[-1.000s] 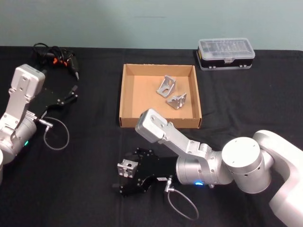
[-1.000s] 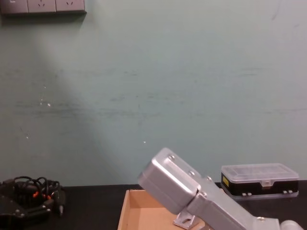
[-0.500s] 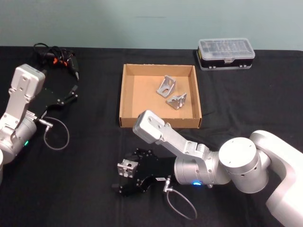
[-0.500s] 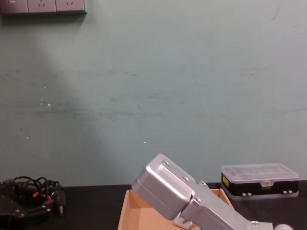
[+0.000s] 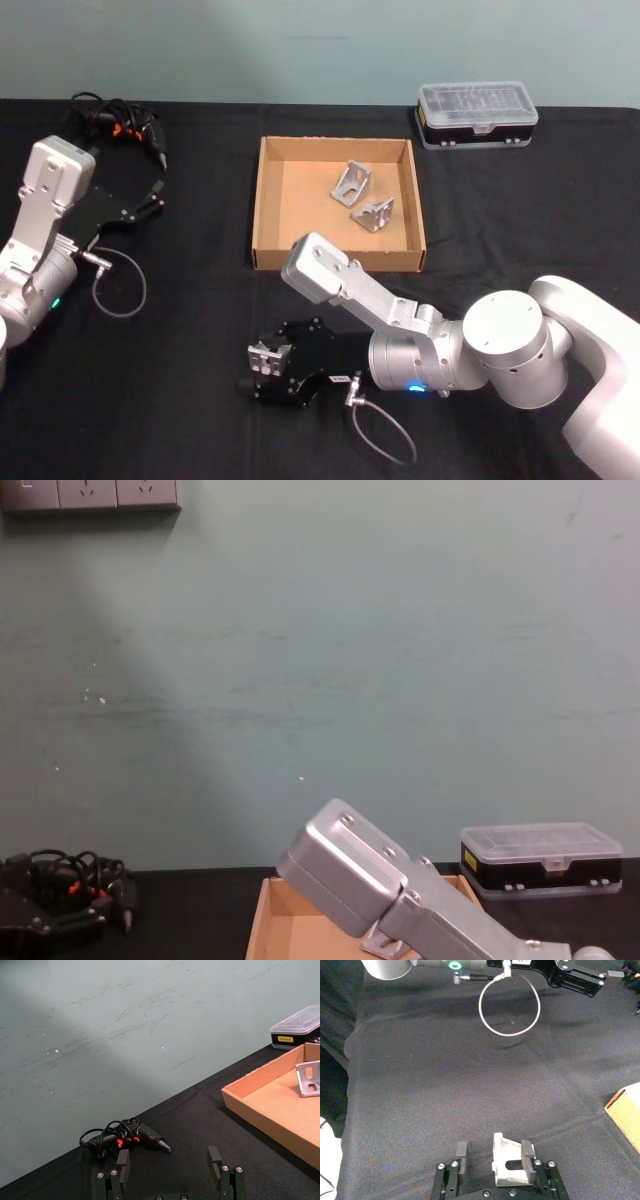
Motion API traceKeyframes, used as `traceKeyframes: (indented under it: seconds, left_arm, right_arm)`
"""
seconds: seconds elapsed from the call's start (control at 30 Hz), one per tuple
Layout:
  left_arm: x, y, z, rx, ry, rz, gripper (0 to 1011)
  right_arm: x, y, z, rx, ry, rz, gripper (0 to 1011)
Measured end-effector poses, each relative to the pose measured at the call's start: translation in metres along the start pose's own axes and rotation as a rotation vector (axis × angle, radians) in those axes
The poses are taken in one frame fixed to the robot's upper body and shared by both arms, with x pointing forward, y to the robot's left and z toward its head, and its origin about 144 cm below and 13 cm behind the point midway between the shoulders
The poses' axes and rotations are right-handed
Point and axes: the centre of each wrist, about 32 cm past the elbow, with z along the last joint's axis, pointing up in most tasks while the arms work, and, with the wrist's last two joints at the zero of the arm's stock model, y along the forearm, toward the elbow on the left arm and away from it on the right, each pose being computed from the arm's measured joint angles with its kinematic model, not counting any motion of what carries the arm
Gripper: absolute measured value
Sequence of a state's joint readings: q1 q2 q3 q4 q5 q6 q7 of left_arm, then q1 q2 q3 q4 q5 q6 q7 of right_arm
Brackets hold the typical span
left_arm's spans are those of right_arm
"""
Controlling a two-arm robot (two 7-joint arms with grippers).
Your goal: Use one hand to pick up the angle iron from the table and place it into the box.
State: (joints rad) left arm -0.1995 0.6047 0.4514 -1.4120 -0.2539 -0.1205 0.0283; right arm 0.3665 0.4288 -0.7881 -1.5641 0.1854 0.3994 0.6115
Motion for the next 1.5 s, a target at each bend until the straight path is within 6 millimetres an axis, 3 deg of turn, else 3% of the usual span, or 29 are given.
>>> traceKeyframes:
  seconds: [0.63, 1.13, 1.5]
  left_arm:
    - [0.000, 0.000, 0.000, 0.000, 0.000, 0.000, 1011]
    - [0.000, 0.000, 0.000, 0.000, 0.000, 0.000, 1011]
    - [0.000, 0.000, 0.000, 0.000, 0.000, 0.000, 1011]
  right_arm:
    - [0.000, 0.000, 0.000, 0.002, 0.000, 0.001, 120]
    - [0.002, -0.007, 0.002, 0.035, 0.007, -0.016, 87]
    - [0.011, -0.027, 0.028, 0.161, 0.048, -0.072, 87]
